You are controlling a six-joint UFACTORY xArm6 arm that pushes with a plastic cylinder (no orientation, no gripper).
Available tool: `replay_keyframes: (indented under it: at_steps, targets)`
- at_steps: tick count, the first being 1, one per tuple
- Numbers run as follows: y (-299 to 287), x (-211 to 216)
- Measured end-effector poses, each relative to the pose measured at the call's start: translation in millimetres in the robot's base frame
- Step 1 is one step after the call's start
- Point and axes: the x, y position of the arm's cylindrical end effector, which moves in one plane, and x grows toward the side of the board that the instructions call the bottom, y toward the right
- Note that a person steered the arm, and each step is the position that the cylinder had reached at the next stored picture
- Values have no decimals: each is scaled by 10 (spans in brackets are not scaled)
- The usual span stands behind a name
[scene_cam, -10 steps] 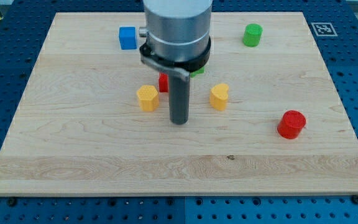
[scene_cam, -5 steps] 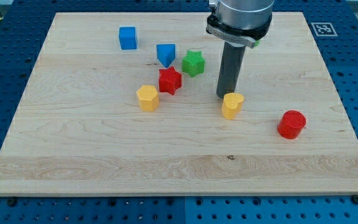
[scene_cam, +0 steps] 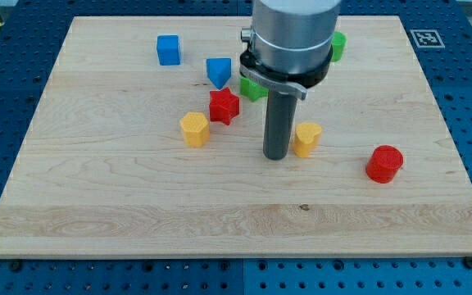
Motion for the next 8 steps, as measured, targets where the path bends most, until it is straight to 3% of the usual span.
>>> replay_keyframes:
  at_steps: [2, 4, 6, 8]
  targets:
    - [413, -60]
    - [464, -297]
    - [877, -44]
    - [1198, -280]
